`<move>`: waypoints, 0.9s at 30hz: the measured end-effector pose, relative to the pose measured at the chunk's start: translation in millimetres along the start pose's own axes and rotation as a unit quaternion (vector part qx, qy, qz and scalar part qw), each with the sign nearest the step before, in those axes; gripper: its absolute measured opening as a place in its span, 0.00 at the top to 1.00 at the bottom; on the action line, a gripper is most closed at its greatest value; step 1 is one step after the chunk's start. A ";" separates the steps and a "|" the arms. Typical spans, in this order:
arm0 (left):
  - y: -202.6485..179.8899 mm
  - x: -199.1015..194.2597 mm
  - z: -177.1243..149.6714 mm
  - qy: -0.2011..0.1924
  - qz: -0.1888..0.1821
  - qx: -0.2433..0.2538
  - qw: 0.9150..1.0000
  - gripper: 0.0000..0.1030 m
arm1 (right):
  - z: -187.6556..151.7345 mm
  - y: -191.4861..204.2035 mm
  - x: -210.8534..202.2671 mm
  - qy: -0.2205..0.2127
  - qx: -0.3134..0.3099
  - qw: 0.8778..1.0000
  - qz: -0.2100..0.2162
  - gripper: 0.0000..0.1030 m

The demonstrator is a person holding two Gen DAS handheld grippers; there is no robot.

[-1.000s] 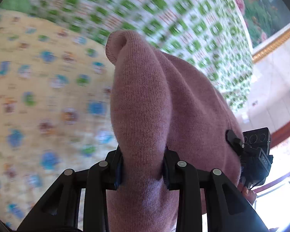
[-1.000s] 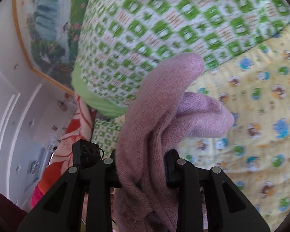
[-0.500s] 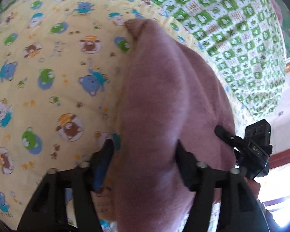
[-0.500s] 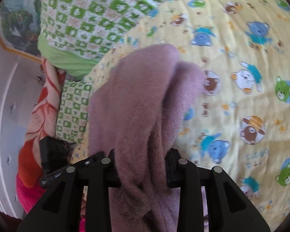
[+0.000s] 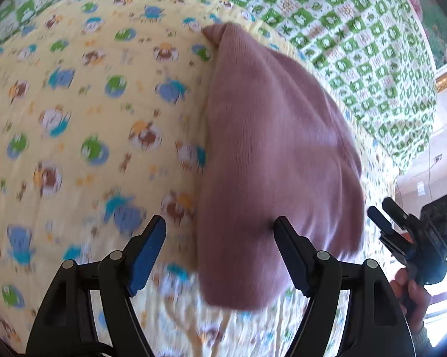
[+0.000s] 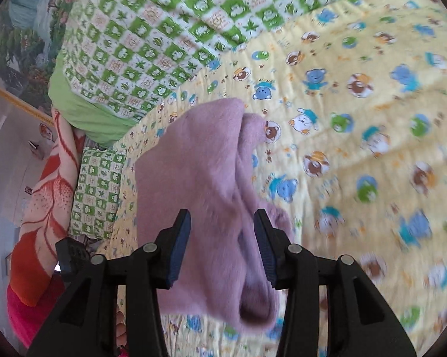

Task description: Fold small clothes

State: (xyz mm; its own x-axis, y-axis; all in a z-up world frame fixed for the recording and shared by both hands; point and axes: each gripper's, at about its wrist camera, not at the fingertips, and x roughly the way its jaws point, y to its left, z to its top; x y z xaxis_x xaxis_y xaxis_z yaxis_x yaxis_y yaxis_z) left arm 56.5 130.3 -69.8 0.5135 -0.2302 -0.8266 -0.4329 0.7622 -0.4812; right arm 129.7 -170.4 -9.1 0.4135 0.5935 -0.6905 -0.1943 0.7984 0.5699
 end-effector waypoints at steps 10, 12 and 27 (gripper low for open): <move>3.3 -4.5 -28.5 0.019 0.026 -0.017 0.999 0.26 | -38.4 6.1 -6.8 0.031 -0.033 0.999 -0.010 0.48; 0.1 -6.7 -27.9 0.015 0.046 -0.018 0.999 0.26 | -36.9 4.3 2.8 0.049 -0.044 0.998 0.004 0.48; -16.0 3.8 -11.4 0.012 0.109 -0.048 0.993 0.23 | -3.8 2.3 59.1 0.113 -0.100 0.987 0.051 0.48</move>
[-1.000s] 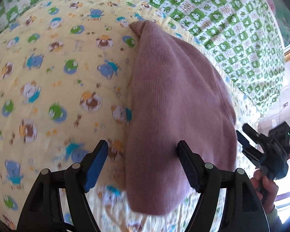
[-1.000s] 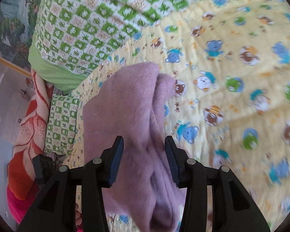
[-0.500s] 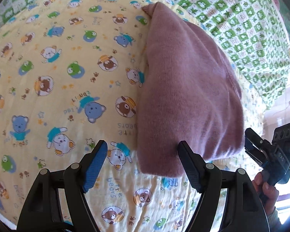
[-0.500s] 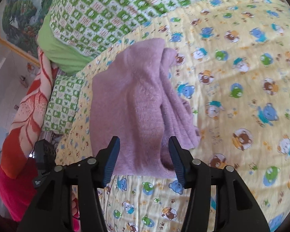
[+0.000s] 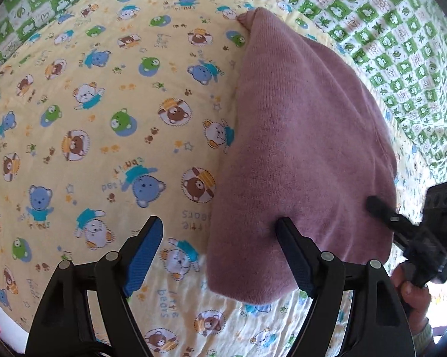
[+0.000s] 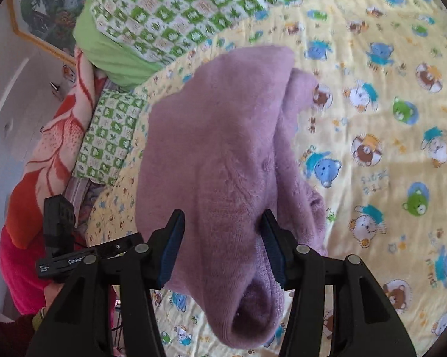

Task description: Fold small clothes

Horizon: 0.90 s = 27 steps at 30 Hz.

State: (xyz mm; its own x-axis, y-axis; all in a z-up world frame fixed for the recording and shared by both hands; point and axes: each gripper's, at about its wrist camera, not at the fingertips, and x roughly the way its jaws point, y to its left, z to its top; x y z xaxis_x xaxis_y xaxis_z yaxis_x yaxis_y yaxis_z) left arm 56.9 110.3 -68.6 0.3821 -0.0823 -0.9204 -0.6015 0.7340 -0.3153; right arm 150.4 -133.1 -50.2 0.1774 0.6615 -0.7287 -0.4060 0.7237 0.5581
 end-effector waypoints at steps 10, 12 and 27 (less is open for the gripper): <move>-14.0 7.1 24.5 0.011 -0.038 0.021 0.999 0.20 | 48.4 48.6 -25.6 -0.031 -0.063 0.997 0.027 0.88; -14.3 18.6 24.1 0.026 -0.025 0.036 0.999 0.18 | 54.7 55.6 -11.6 -0.004 -0.100 0.995 -0.013 0.88; -22.1 39.0 10.3 0.041 -0.022 0.067 0.997 0.10 | 0.8 -17.5 -22.0 -0.031 0.044 0.996 -0.067 0.65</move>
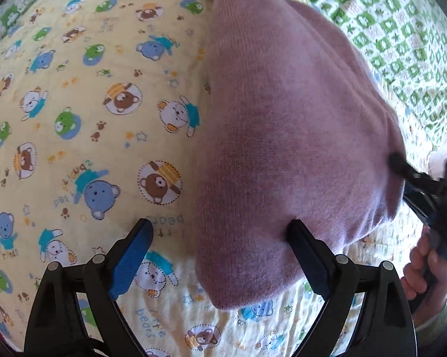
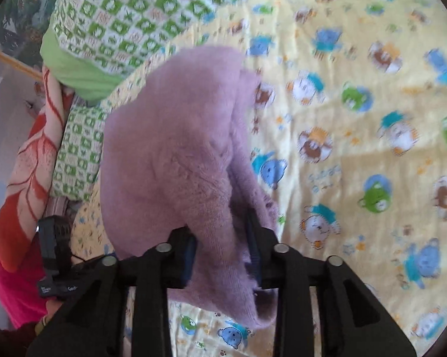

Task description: Fold small clothes

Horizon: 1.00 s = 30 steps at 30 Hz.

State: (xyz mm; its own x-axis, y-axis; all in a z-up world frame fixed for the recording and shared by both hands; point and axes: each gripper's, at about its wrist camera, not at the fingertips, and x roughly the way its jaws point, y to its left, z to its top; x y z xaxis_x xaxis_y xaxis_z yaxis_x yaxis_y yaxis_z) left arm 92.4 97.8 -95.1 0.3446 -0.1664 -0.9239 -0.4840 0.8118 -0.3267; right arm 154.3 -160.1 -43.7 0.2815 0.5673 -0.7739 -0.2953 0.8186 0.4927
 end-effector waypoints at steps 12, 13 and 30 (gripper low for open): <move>22.5 -10.1 -4.0 -0.005 0.004 -0.029 1.000 0.11 | 16.4 68.5 -20.2 -0.081 -0.096 0.992 0.012 0.65; 24.3 -6.7 -5.4 -0.002 0.004 -0.031 1.000 0.11 | 16.6 65.1 -10.4 -0.064 -0.095 0.993 0.000 0.66; -14.8 -54.6 -53.6 -0.085 0.042 0.019 0.995 0.12 | -16.4 47.8 -50.4 -0.073 -0.086 0.993 -0.025 0.45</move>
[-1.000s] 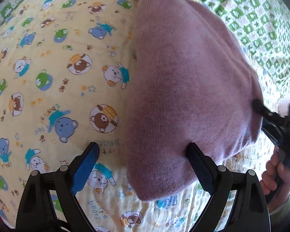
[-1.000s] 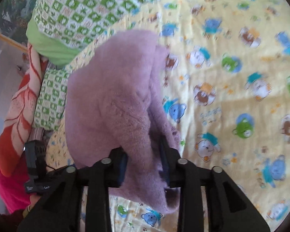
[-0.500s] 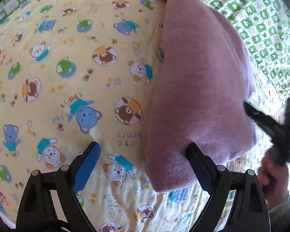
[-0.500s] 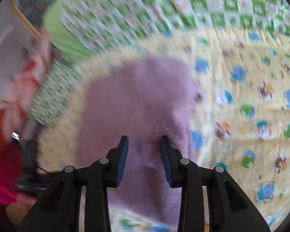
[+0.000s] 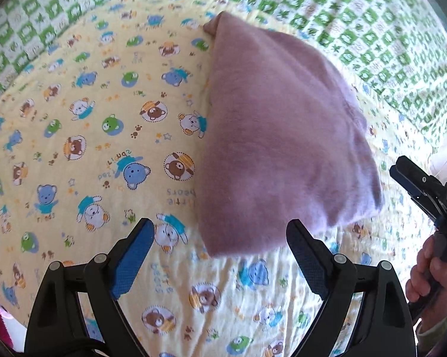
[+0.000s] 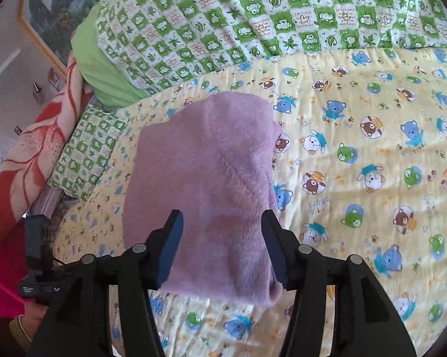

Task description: Fold small clothes

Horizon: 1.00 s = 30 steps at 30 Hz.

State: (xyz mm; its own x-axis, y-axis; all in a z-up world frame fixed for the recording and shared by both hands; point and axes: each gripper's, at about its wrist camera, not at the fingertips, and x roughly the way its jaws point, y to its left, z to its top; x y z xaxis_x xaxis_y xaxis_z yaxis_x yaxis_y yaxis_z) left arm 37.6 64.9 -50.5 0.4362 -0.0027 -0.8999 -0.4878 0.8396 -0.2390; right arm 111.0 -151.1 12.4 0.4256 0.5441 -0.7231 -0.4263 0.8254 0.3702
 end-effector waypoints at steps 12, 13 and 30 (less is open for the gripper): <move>-31.9 -29.9 -55.1 -0.042 0.062 0.075 0.994 0.11 | -63.3 8.4 -23.6 0.033 -0.049 0.998 -0.011 0.33; -33.2 -29.0 -59.6 -0.038 0.063 0.079 0.994 0.11 | -67.7 9.4 -24.8 0.034 -0.056 0.998 -0.013 0.31; -34.2 -53.7 -93.4 -0.110 0.095 0.097 0.985 0.09 | -118.9 27.5 -35.8 0.027 -0.137 0.988 -0.063 0.15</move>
State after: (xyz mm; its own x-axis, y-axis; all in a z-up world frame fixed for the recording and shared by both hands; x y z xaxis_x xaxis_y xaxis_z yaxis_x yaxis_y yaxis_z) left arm -39.8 -14.4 -28.2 0.5140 0.2638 -0.8162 -0.4313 0.9020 0.0199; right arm -10.9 -165.8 -20.9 0.4488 0.4238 -0.7867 -0.5755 0.8106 0.1083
